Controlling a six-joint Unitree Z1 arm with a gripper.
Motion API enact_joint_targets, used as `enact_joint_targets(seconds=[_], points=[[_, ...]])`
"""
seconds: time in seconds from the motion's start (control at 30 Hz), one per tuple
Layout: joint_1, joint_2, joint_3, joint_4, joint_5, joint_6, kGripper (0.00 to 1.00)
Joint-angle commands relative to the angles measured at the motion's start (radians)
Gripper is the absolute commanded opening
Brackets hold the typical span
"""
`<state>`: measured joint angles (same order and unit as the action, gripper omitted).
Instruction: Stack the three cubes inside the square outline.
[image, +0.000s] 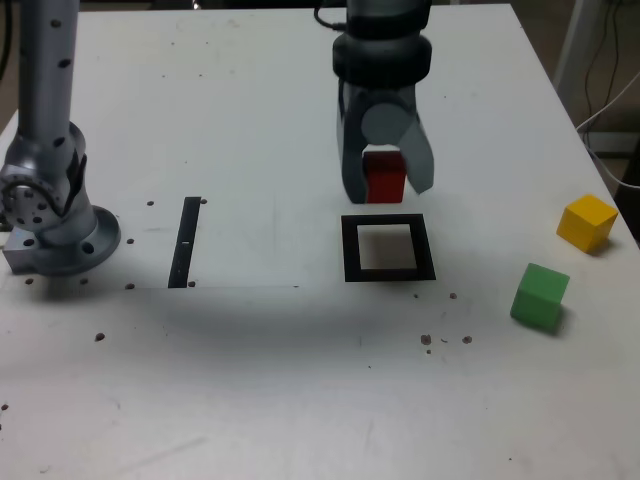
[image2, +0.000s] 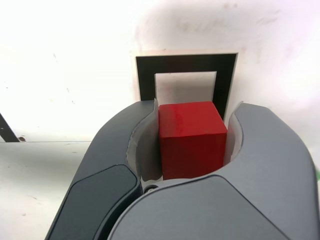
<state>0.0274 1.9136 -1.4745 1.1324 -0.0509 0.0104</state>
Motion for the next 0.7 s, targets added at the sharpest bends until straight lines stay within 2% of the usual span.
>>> enact_joint_targets(seconds=[0.0,0.3,0.67], points=[[-0.010,-0.010,0.017,-0.018,-0.001,-0.001,0.29],[-0.038,0.018,0.040,-0.057,0.003,-0.004,0.30],[-0.040,0.065,0.056,-0.094,-0.012,-0.005,0.30]])
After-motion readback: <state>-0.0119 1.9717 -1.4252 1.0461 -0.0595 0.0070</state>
